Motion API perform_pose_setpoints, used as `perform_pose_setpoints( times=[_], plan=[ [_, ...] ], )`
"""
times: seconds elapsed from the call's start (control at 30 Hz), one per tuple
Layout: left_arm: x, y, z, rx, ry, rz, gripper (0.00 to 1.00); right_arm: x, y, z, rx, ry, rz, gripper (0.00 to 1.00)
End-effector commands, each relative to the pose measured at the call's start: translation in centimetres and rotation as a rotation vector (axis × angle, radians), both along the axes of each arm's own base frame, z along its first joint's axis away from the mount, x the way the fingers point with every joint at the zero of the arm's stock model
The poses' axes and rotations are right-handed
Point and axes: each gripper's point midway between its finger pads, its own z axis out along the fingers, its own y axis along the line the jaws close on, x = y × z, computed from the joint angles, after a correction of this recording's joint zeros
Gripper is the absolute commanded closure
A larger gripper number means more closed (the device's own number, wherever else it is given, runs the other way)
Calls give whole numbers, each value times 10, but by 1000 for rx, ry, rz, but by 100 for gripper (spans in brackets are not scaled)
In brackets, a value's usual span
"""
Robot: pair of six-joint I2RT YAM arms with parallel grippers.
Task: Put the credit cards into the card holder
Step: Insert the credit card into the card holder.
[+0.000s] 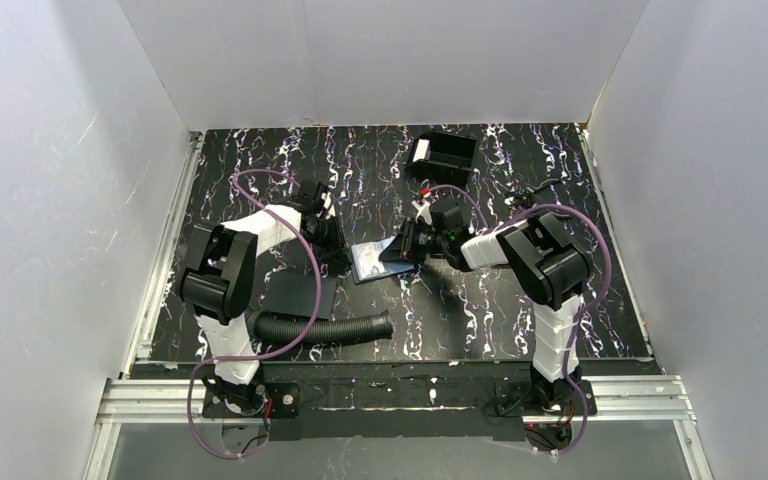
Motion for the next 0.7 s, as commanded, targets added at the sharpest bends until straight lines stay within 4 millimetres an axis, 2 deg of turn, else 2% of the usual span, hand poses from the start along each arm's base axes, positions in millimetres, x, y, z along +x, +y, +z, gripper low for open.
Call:
perform_pose_setpoints(
  times=[0.0,0.17,0.5,0.67],
  plan=[
    [-19,14,-13,75,58,-9,85,3,-3,3,-44,-36,17,77],
    [-19,7,-14,39,63,-4,87,1,4,2,-16,-30,33,83],
    [-17,-2,-16,-7,80,1,88,-5,27,31,120,-31,71,88],
    [-17,4,-11,28,71,-8,86,7,12,33,61,-40,43,86]
  ],
)
